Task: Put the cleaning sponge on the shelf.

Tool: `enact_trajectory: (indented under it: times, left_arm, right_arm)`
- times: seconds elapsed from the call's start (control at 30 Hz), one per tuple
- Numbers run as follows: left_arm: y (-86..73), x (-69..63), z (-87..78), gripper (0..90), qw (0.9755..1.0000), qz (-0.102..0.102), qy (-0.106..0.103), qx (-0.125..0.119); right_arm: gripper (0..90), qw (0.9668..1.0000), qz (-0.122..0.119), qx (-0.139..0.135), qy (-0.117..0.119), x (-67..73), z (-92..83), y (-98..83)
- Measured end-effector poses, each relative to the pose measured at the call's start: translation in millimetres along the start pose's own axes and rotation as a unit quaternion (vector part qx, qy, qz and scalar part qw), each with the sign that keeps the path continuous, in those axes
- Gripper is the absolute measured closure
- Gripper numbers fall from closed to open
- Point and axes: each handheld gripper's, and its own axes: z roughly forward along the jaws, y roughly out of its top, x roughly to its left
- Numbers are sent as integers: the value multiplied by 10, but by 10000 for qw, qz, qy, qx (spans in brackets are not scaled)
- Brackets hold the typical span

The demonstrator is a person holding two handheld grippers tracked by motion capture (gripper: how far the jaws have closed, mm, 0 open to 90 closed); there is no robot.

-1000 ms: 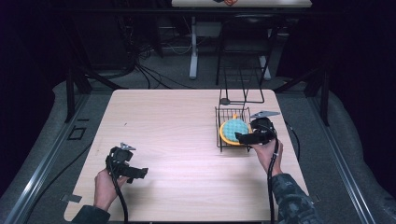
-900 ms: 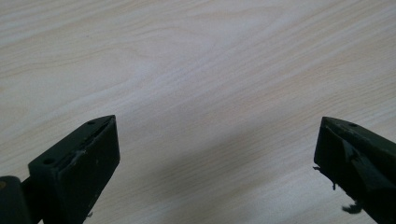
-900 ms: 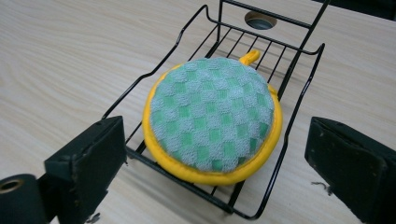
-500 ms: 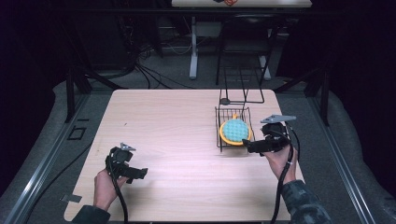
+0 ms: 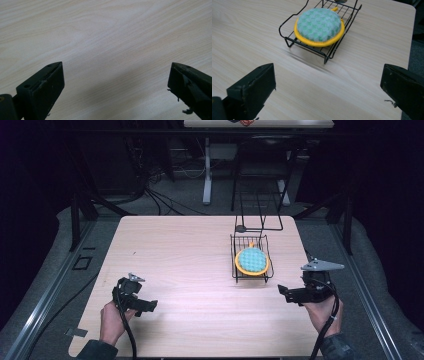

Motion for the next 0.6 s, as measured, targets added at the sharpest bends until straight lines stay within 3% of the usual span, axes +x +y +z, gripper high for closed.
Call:
enact_trajectory:
  times: [0.4, 0.53, 0.6]
  left_arm:
    - [-3, -10, -8, 4, 10000, 11, 34, 0]
    - [-5, -8, -7, 2, 10000, 32, -24, -24]
    - [-2, -17, -1, 2, 10000, 45, -35, -20]
  right_arm:
    - [0, 9995, 300, 39, -97, -153, -162, -338]
    - [0, 9988, 422, 205, -138, -185, -106, -493]
    - [0, 9981, 400, 425, -198, -183, -50, -580]
